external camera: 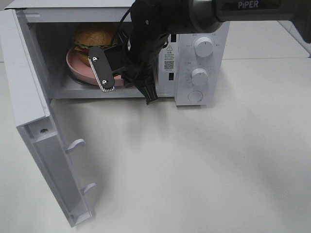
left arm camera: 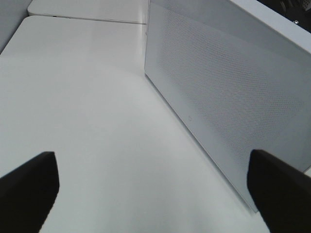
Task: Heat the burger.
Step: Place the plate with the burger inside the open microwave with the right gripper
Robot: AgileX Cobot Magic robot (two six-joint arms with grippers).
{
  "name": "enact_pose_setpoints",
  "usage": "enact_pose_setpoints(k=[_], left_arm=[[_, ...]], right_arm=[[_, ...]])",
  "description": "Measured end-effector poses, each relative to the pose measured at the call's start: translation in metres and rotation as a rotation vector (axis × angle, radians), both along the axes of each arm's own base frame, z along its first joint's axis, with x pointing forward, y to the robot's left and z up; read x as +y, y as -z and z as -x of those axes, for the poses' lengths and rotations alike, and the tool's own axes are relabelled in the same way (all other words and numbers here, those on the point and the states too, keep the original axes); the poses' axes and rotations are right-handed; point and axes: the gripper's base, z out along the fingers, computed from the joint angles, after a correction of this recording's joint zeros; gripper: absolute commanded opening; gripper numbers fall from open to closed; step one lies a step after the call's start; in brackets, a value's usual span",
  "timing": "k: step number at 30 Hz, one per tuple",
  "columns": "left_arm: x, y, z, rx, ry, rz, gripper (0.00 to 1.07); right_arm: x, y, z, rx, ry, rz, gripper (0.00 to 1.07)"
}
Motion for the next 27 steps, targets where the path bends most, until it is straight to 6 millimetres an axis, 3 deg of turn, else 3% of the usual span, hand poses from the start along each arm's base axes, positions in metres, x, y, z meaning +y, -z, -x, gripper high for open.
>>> enact_pose_setpoints(k=[7, 27], left_arm=[[0.000, 0.000, 0.000, 0.000, 0.000, 0.000, 0.98], [0.000, 0.000, 0.000, 0.000, -0.001, -0.001, 0.98]], right_arm=[[0.009, -0.001, -0.012, -0.019, 0.011, -0.014, 0.00], [0.019, 0.024, -0.030, -0.025, 0.020, -0.023, 0.00]])
